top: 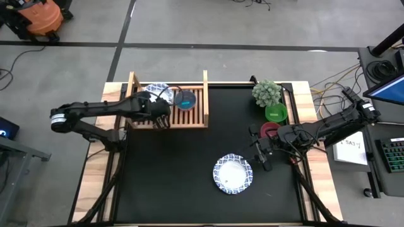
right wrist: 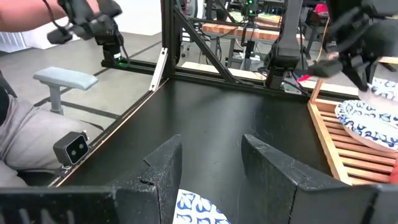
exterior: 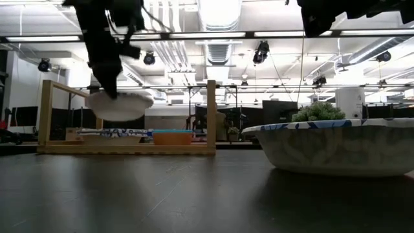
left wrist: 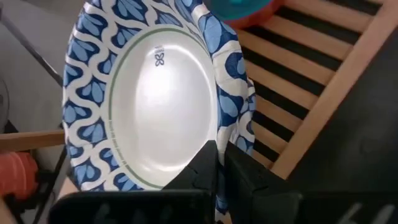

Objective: Place and stack plates onto a shelf
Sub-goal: Stack the top white and blue plate on top of the white and blue plate

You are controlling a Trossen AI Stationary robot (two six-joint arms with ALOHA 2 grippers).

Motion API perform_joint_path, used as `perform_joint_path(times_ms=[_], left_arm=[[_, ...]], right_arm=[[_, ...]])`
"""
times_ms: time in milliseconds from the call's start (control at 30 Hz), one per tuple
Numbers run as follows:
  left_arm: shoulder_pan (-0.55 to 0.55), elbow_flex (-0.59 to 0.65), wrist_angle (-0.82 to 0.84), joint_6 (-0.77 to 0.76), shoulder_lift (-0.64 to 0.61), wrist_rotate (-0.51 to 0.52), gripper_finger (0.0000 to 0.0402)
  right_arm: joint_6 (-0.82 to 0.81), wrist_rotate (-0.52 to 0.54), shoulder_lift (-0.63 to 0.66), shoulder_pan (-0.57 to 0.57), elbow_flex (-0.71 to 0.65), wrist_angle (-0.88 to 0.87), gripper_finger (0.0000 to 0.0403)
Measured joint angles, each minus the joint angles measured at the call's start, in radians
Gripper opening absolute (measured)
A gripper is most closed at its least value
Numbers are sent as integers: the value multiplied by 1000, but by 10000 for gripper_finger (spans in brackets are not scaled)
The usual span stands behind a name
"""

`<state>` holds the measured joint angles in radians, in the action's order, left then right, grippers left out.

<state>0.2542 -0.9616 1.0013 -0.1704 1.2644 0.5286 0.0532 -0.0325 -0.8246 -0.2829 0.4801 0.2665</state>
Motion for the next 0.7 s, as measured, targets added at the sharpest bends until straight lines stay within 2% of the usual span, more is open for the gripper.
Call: perform_joint_path(times_ms=[367,700], left_arm=[[49,41,-35,-9,79,-15,4],[50,41,-42,-26,148,-15,52]], right_arm=[[1,1,0,0,0,-3,155],[0,0,0,0,0,-8,155]])
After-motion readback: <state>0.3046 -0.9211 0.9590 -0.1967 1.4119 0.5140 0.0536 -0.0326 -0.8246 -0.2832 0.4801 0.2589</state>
